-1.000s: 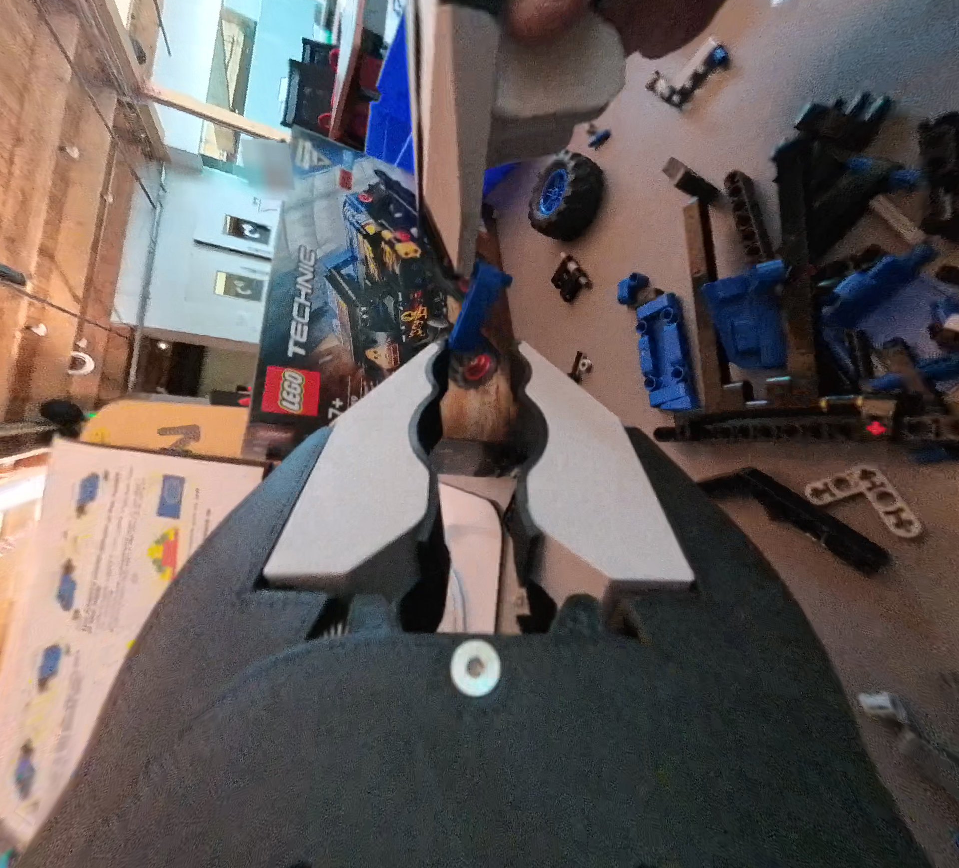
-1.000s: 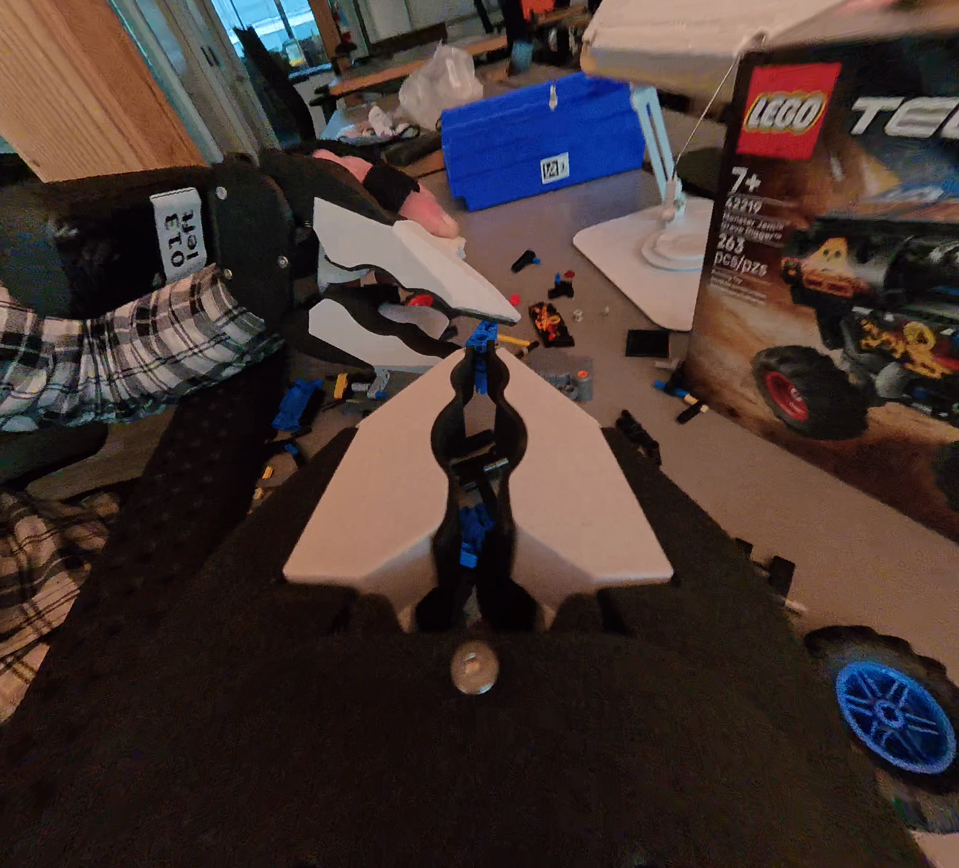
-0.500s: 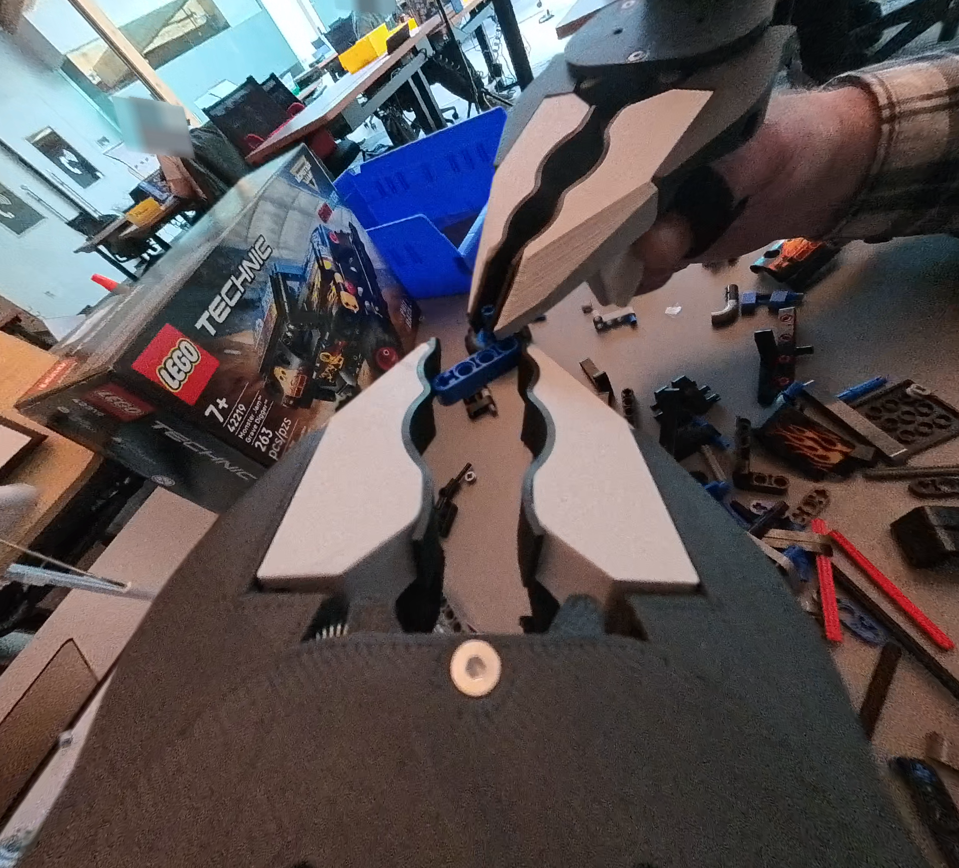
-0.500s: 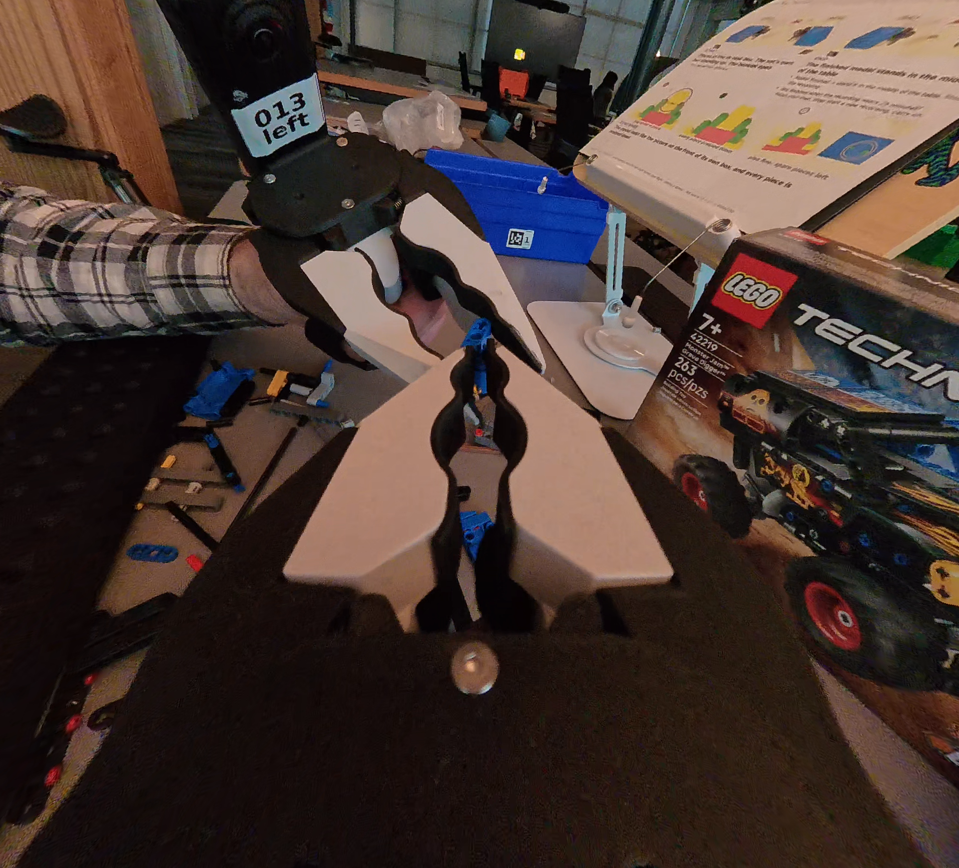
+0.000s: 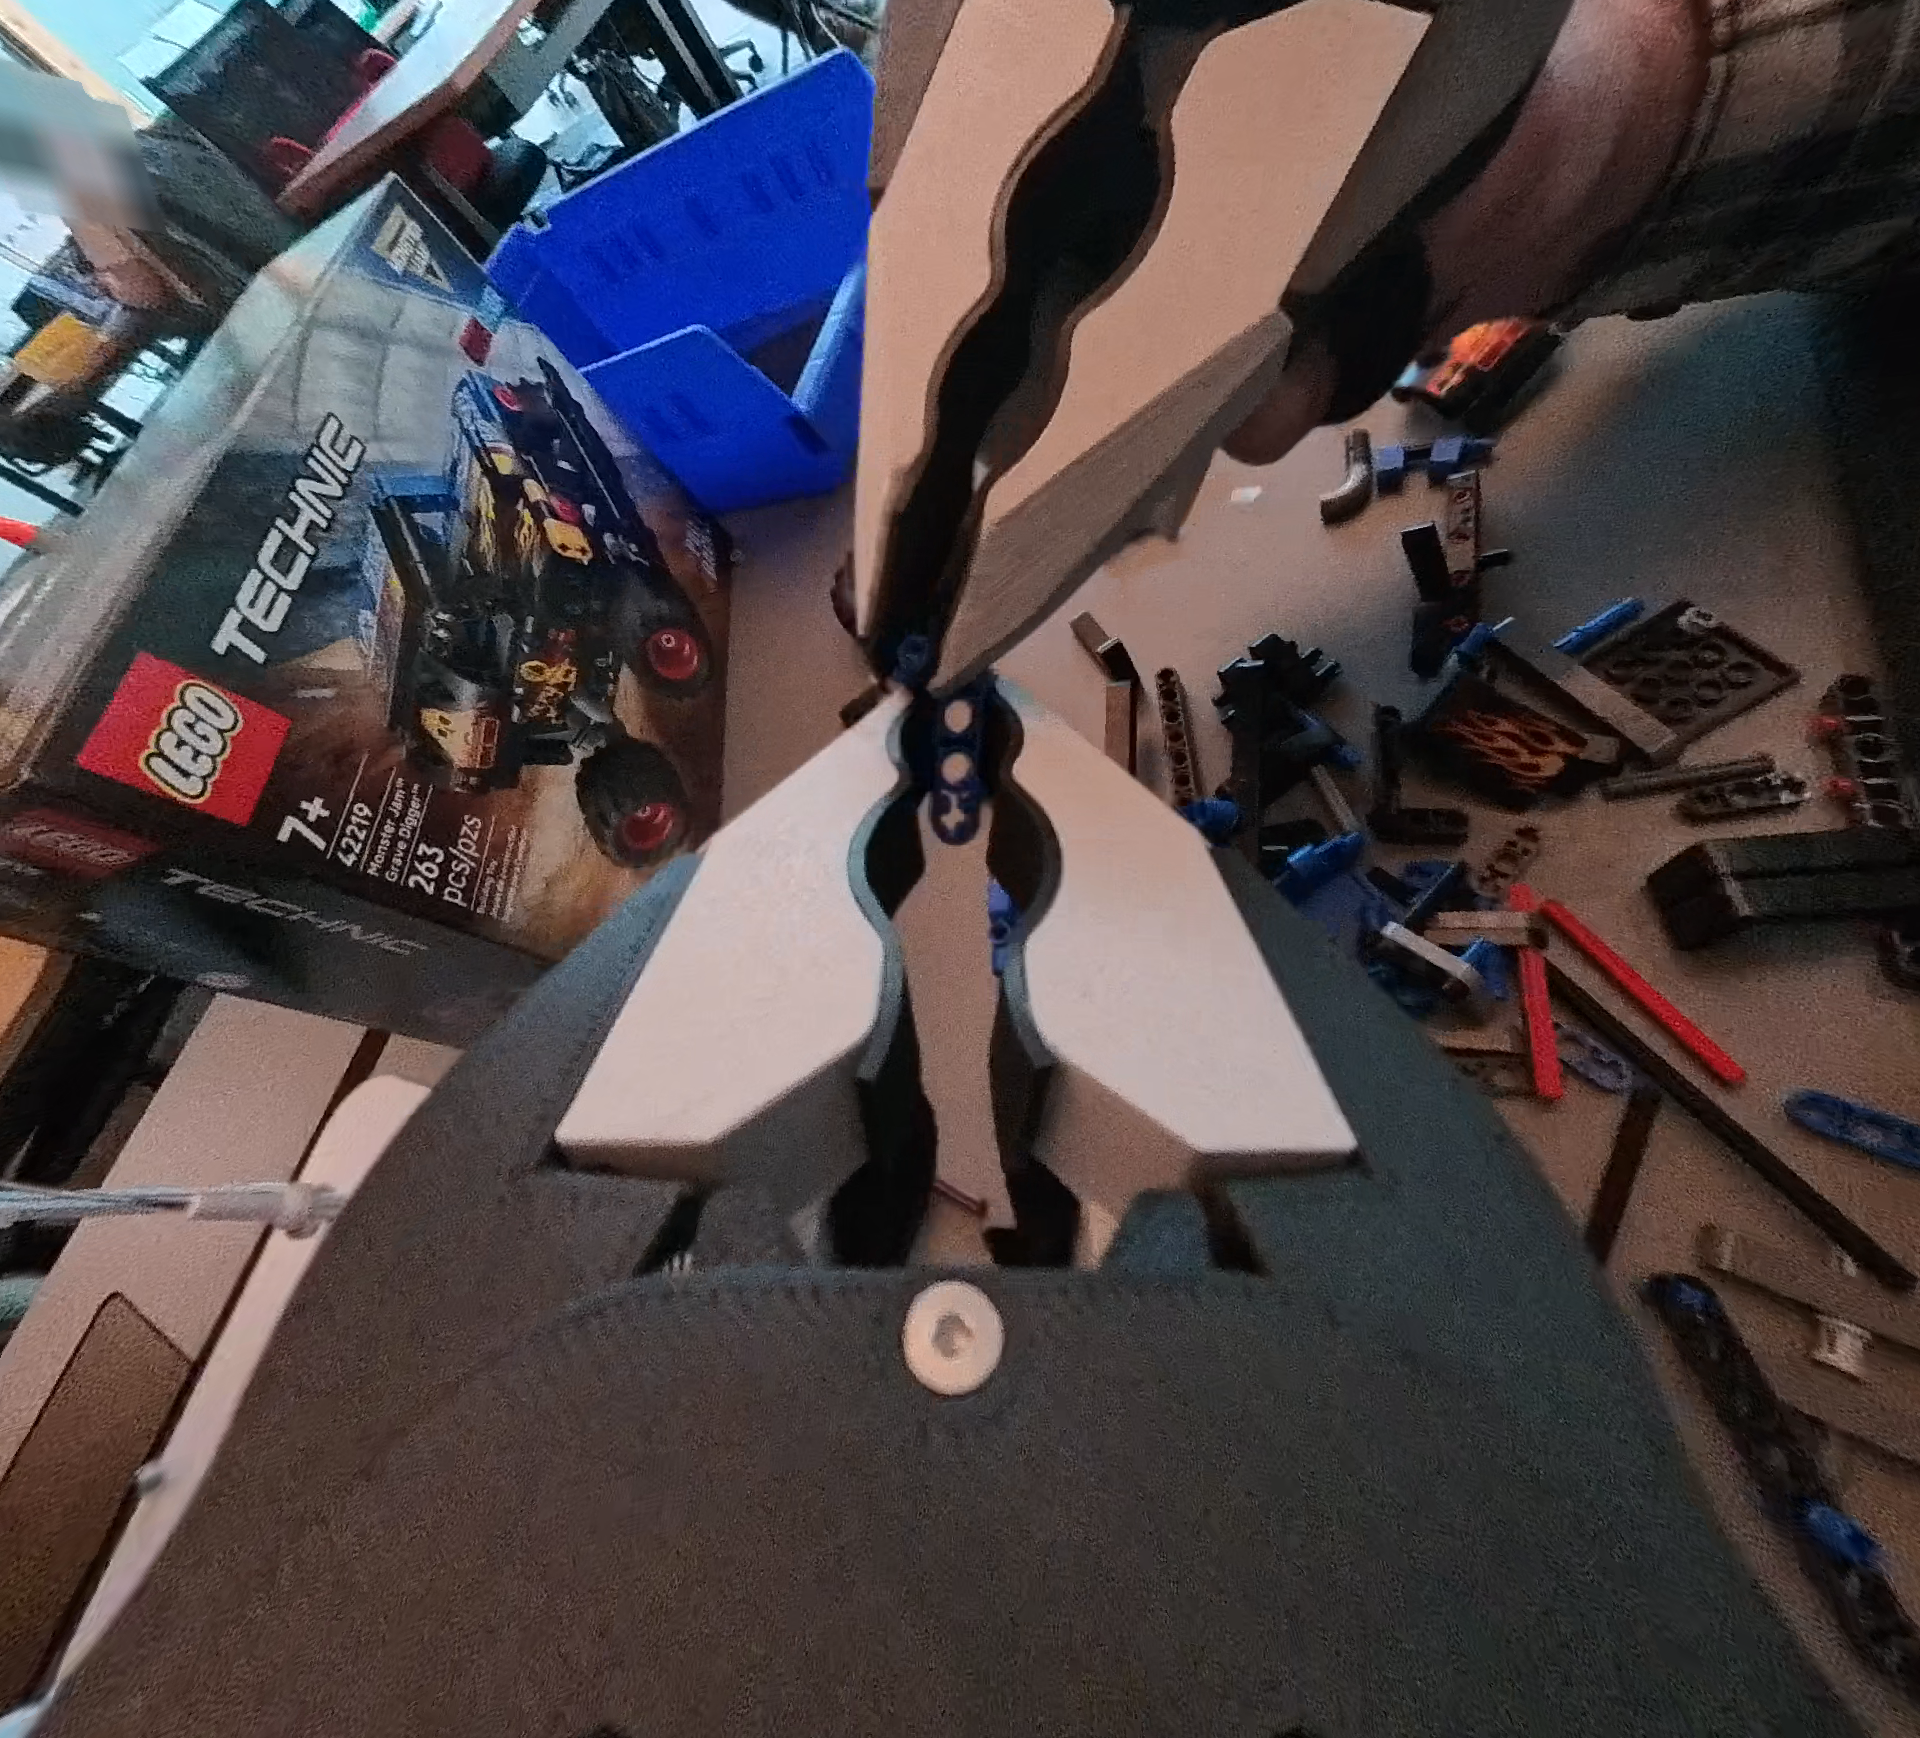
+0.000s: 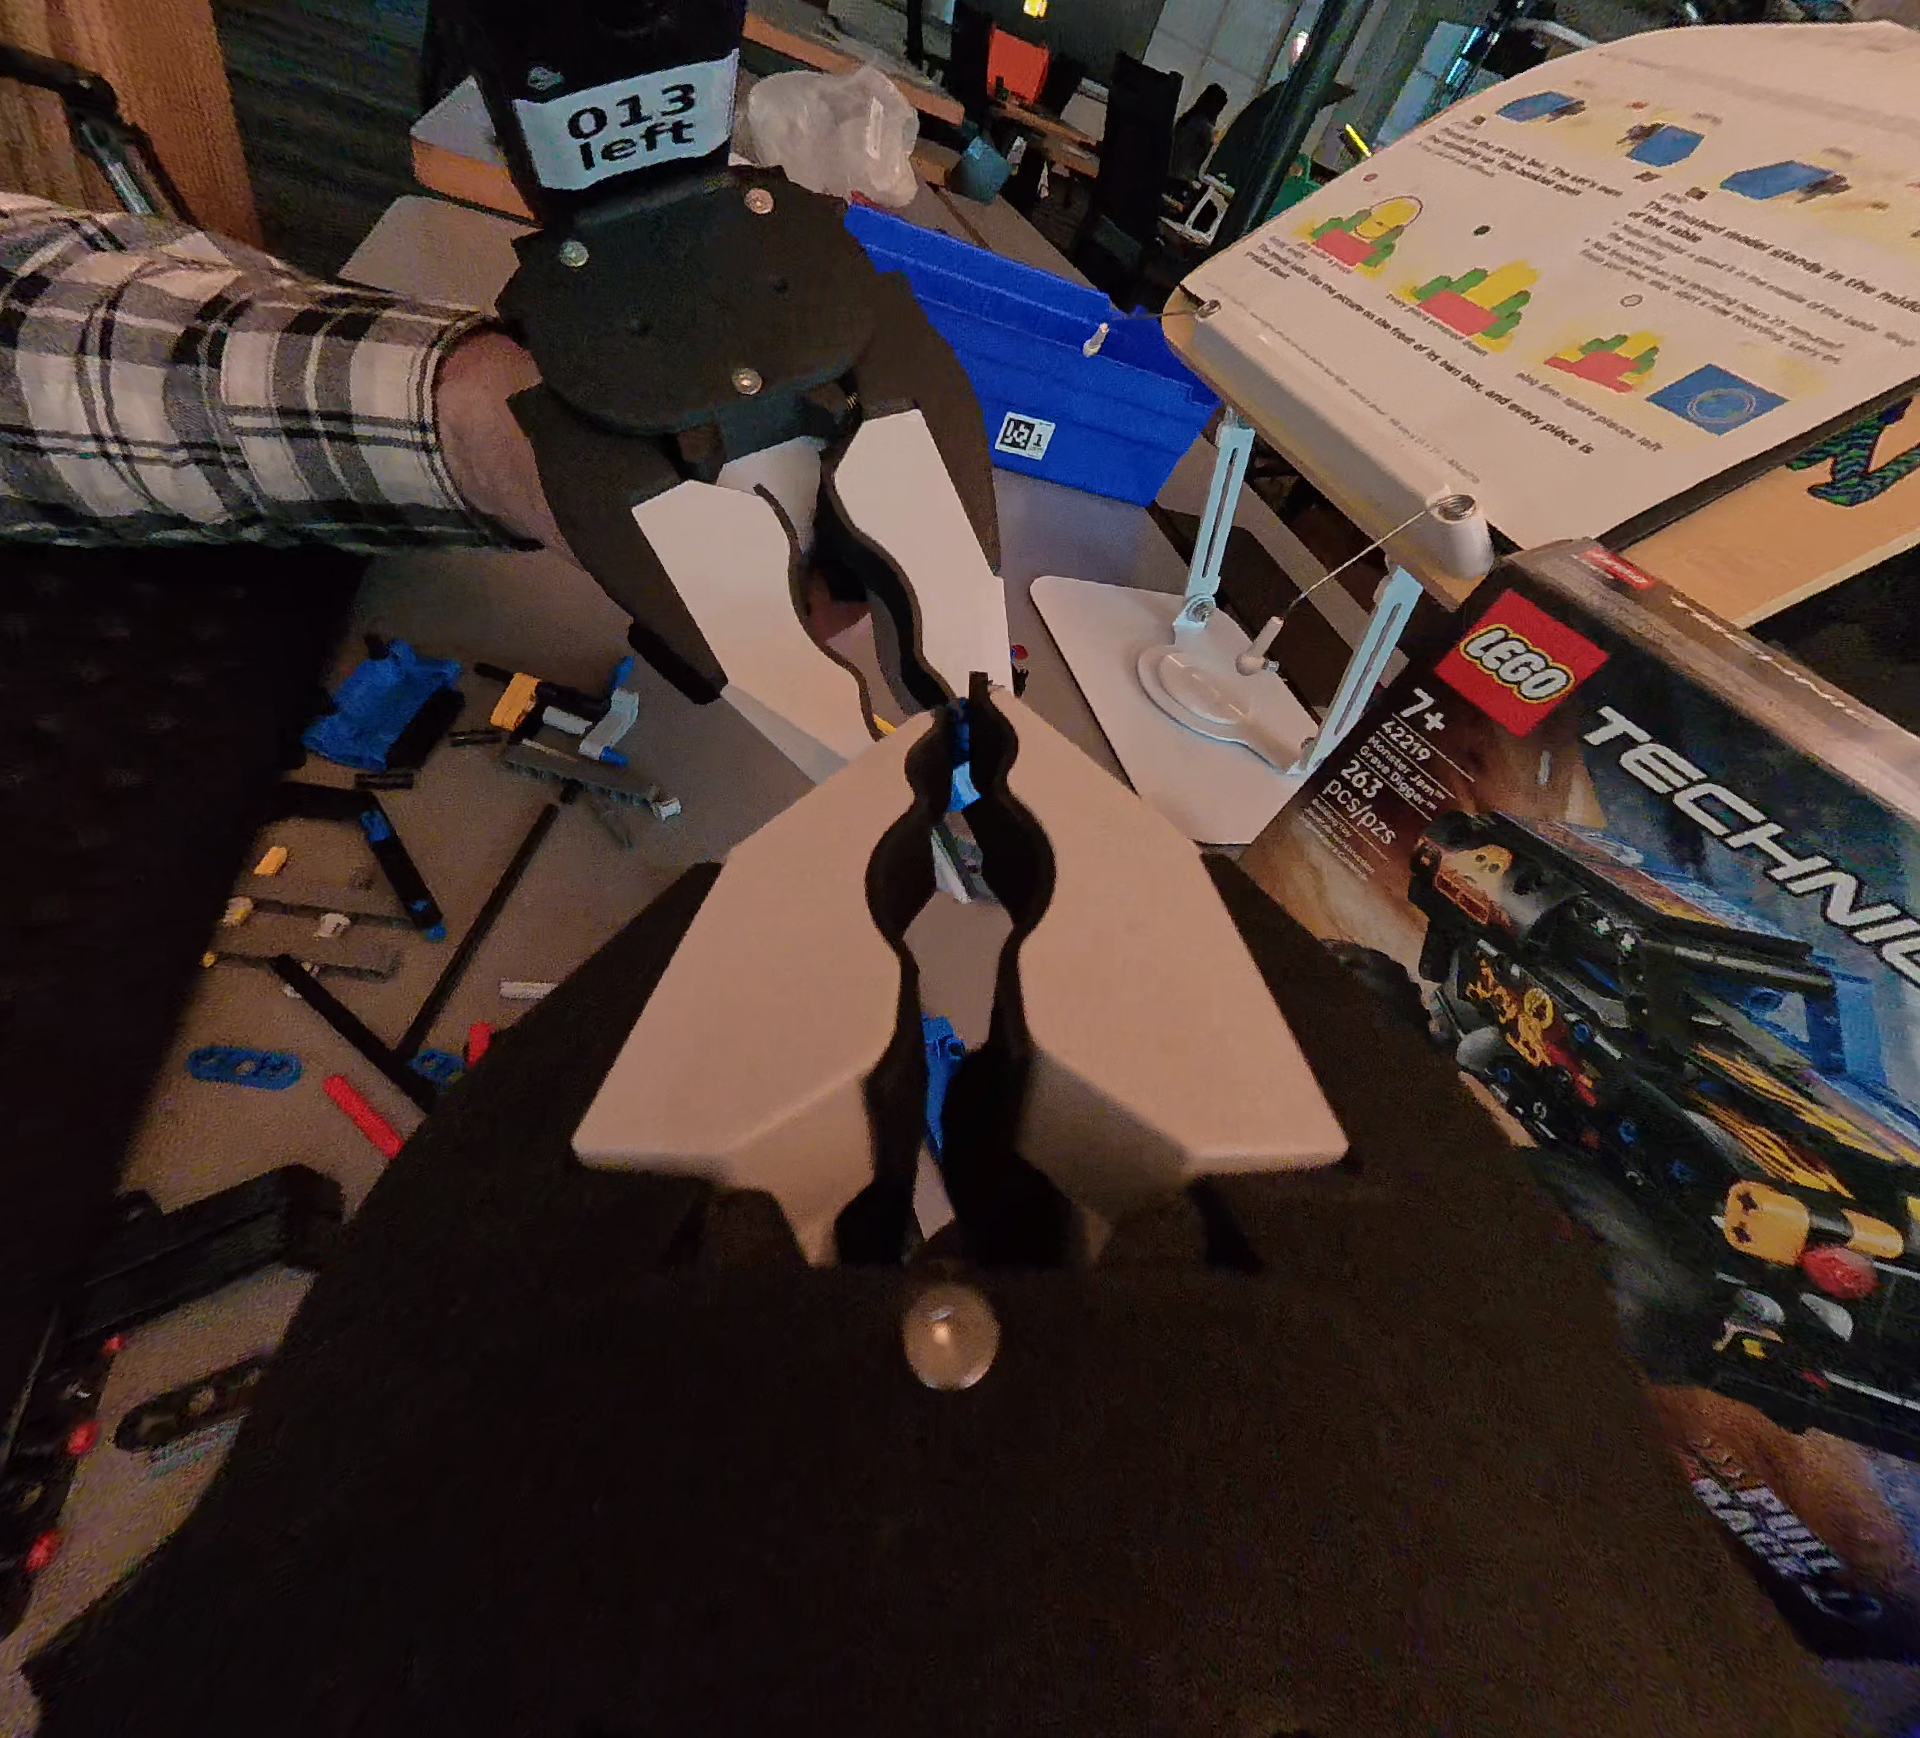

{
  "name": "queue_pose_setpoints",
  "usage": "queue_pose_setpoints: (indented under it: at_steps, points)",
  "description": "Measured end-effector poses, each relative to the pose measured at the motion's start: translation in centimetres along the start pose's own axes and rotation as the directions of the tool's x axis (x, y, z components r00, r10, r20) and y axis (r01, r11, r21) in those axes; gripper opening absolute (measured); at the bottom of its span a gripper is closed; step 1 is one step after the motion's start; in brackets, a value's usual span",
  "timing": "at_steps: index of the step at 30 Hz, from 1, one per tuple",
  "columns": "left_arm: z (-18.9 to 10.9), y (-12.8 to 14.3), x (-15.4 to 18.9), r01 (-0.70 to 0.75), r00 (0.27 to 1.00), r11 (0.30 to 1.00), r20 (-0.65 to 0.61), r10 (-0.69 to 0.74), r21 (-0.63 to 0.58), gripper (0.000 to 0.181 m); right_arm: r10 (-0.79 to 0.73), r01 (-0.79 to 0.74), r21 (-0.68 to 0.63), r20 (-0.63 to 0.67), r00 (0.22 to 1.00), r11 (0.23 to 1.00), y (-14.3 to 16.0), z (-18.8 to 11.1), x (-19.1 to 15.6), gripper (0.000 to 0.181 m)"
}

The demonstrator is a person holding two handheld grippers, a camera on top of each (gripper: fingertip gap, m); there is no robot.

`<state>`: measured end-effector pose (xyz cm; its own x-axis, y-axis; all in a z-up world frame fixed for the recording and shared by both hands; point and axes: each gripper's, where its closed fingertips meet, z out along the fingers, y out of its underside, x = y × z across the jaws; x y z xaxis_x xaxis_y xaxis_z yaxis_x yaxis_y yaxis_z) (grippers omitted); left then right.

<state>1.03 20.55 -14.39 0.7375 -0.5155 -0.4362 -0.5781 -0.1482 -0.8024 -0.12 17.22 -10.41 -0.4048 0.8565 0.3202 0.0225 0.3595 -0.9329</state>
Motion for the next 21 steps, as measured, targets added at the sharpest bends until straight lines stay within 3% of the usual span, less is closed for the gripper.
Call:
queue_pose_setpoints:
  at_steps: [3, 4, 5, 7, 9, 12, 17, 21]
  points:
    - [0.5, 0.6, 0.3, 0.018, 1.000, 0.999, -0.022, -0.019, -0.028, 0.001, -0.056, 0.057, -0.026, 0.030, 0.998, 0.998, 0.0, 0.9, -1.5, 0.000]
    - [1.1, 3.1, 0.2, -0.027, 1.000, 0.989, -0.017, 0.025, -0.146, 0.002, -0.019, 0.015, 0.060, 0.063, 0.998, 0.998, -1.6, 0.7, -1.9, 0.000]
    - [1.7, 4.7, 0.8, -0.019, 0.999, 0.981, -0.050, 0.010, -0.192, 0.002, -0.001, -0.009, 0.123, 0.077, 0.997, 0.992, -3.1, 0.1, -2.0, 0.000]
    - [1.6, 3.2, 1.2, 0.001, 0.999, 0.993, -0.048, -0.007, -0.119, 0.002, 0.009, -0.016, 0.137, 0.047, 0.999, 0.990, -3.8, -0.7, -1.1, 0.000]
    - [1.1, 1.2, 0.0, 0.040, 0.999, 0.998, -0.009, -0.040, -0.048, 0.001, 0.048, -0.049, 0.084, 0.013, 0.999, 0.995, -2.0, -0.9, 0.2, 0.000]
    - [1.0, 2.0, -0.7, -0.055, 0.997, 0.994, 0.040, 0.059, -0.096, 0.001, 0.025, -0.025, -0.003, -0.033, 0.999, 1.000, 0.2, -1.6, 2.0, 0.002]
    - [1.1, 1.8, -0.3, -0.092, 0.994, 0.989, 0.045, 0.098, -0.119, 0.001, -0.140, 0.138, -0.135, -0.008, 0.990, 0.981, 2.0, -0.3, 0.3, 0.018]
    - [1.3, 2.0, 0.2, -0.123, 0.991, 0.983, 0.036, 0.129, -0.139, 0.002, -0.276, 0.265, -0.182, -0.037, 0.960, 0.947, 2.0, 0.6, -0.1, 0.013]
